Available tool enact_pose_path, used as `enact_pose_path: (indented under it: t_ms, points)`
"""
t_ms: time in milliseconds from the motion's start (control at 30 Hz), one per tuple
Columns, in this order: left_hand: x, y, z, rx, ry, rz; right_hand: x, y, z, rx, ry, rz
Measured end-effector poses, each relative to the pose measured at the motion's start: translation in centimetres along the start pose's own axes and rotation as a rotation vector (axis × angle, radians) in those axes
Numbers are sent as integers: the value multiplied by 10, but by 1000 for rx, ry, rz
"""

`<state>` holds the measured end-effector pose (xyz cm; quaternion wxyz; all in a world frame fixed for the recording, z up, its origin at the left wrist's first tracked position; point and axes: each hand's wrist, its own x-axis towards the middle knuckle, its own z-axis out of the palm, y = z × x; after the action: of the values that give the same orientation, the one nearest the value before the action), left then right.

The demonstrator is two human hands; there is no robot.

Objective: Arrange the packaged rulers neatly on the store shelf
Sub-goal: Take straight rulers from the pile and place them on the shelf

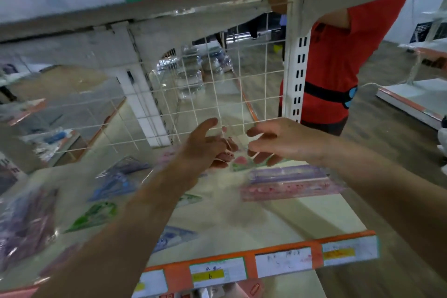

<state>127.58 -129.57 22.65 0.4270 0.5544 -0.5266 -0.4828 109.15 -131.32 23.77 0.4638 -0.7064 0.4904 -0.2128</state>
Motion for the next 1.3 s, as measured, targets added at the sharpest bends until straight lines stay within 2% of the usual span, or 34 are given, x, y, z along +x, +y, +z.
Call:
enact_pose_path:
  t_ms: [100, 233, 333, 367, 433, 500, 567, 667, 900, 1100, 1300]
  points:
    - [-4, 4, -5, -34, -26, -19, 5, -9, 13, 43, -16, -21]
    - [-6, 3, -21, -140, -16, -93, 14, -20, 29, 166, 56, -64]
    - [-11, -4, -37, -196, -4, -126, 21, -28, 43, 210, 24, -66]
    - [-14, -5, -43, -209, 8, -124, 25, -30, 48, 171, 32, -72]
    - [-19, -9, -57, -190, 41, -114, 34, -32, 54, -50, 158, -142]
    - [-25, -12, -75, -41, 81, -109, 41, -38, 57, -301, 285, -277]
    - [-31, -14, -93, 100, 83, -118, 45, -48, 66, -435, 229, -394]
    - [-37, -13, -124, 131, 67, -145, 52, -63, 90, -487, 71, -444]
    - [-51, -28, -187, -85, 223, -200, 70, -92, 148, -599, 128, -516]
    - [-70, -48, -220, 7, 231, -255, 70, -105, 185, -650, 42, -417]
    - [-78, -57, -238, 16, 178, -281, 66, -118, 222, -782, -26, -510]
